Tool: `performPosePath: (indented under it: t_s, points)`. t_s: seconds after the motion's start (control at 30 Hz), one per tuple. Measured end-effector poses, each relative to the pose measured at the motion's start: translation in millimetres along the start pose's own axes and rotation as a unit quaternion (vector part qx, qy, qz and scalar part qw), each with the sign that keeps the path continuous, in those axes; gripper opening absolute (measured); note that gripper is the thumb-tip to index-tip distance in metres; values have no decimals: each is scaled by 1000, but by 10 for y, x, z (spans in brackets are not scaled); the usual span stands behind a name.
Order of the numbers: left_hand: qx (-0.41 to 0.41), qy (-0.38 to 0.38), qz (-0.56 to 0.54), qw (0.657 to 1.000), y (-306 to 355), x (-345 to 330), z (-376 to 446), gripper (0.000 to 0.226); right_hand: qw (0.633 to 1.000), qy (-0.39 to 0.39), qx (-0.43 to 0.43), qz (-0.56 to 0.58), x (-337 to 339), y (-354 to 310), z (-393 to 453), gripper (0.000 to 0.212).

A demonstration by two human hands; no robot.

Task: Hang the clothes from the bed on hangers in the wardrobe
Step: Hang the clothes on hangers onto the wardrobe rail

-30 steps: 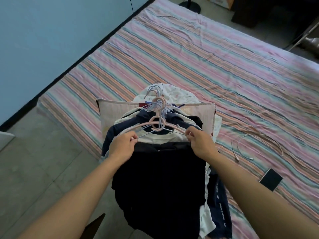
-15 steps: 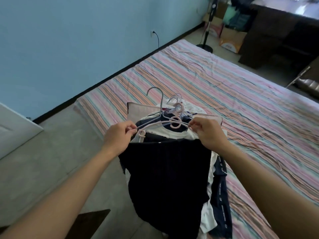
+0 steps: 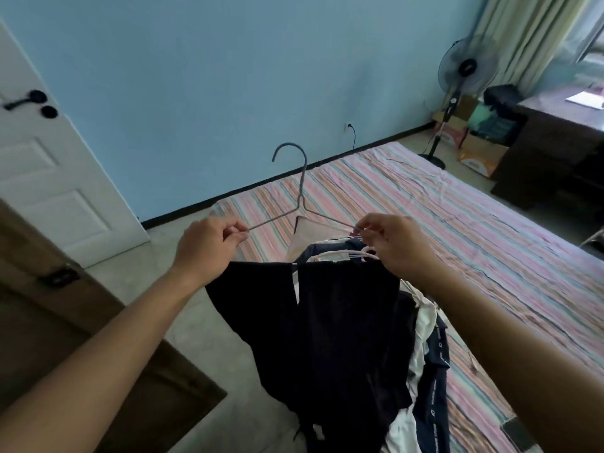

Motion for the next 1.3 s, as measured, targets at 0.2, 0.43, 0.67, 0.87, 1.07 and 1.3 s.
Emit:
performPosePath:
  t_s: [0.2,0.43,0.67,0.87,1.07,1.3]
  points:
    - [2,107,-5,994,-37,845,-718,2,996,-15,88,2,178,-906,-54,19]
    - [13,199,-22,980,-61,1659,-1548,5,982,-26,187,-14,267,-1877,-57,23]
    - [49,257,18,965,-37,2187,-2317,13,951,-83,299,1,115,-2657,-17,20]
    - [112,338,33,934,-20,2468,-2961,12,907,-140,397,-3,-2,-3309,43,22]
    - [174,413,86,890,288,2670,-3659,13,847,-202,491,21,-136,-3989,-27,14]
    - [266,465,108,838,496,2650,-4522,24,754,-265,601,11,-533,-4704,-445,16]
Point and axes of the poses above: each hand's wrist, its own z-axis towards the middle knuckle, its own x-axis out of the back of the hand, y = z × x, the point moved 8 cm from there along z, towards the middle knuckle, and after that the axes turned 13 degrees about -y, right-handed, at the moved point
